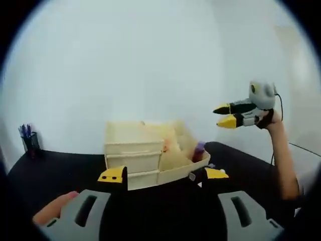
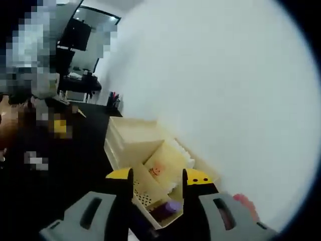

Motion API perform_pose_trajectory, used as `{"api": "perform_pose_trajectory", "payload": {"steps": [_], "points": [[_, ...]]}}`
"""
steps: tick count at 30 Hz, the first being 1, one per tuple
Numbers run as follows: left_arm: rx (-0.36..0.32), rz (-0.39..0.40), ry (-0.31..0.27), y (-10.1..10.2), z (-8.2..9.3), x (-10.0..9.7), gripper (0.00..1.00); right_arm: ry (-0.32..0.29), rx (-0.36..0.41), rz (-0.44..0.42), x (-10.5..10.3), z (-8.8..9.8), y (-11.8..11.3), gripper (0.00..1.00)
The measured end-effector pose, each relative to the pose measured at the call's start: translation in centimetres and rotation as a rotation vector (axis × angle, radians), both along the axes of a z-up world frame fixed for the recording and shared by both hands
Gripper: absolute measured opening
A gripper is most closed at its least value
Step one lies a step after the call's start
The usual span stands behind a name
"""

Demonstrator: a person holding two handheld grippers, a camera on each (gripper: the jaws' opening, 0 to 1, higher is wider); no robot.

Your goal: Open the drawer, pick up the cosmetic bottles from the table one by one, place them into the drawer, release the gripper, close the drawer, and move the gripper away

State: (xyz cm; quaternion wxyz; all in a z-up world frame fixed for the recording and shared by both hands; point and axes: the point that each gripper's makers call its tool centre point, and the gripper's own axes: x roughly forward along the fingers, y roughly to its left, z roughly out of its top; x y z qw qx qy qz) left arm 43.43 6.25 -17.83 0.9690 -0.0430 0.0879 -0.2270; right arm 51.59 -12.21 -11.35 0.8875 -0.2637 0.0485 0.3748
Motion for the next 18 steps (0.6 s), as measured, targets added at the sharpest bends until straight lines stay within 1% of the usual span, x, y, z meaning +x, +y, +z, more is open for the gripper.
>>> {"api": "perform_pose_trajectory", "payload": {"steps": [1, 3, 5, 7, 8, 9, 12, 18], "points": [[-0.006, 0.0, -0.001, 0.0, 0.0, 0.3, 0.55, 0.0, 0.001, 0.0, 0.1, -0.2, 0.0, 0.35], [-0.028, 0.001, 0.0, -0.1, -0.1, 0.8, 0.55, 0.008, -0.024, 0.009, 0.7, -0.7, 0.0, 0.35], [-0.064, 0.002, 0.005, 0.0, -0.1, 1.6, 0.55, 0.0, -0.012, 0.003, 1.2, -0.6, -0.1, 0.35], [-0.107, 0.005, 0.012, -0.1, -0.4, 2.0, 0.55, 0.011, -0.027, 0.026, 1.3, -1.2, 0.0, 0.35], [-0.12, 0.006, 0.015, -0.1, -0.5, 2.3, 0.55, 0.012, -0.028, 0.028, 1.6, -1.2, 0.0, 0.35], [-0.131, 0.006, 0.018, -0.1, -0.6, 2.4, 0.54, 0.014, -0.026, 0.031, 2.0, -1.1, 0.0, 0.35], [-0.166, 0.002, 0.035, -0.4, -1.2, 3.2, 0.53, 0.017, -0.029, 0.037, 2.1, -1.4, 0.2, 0.35], [-0.214, 0.002, 0.071, -1.1, -2.3, 4.7, 0.52, 0.015, -0.06, 0.024, 2.6, -2.3, -0.1, 0.35]]}}
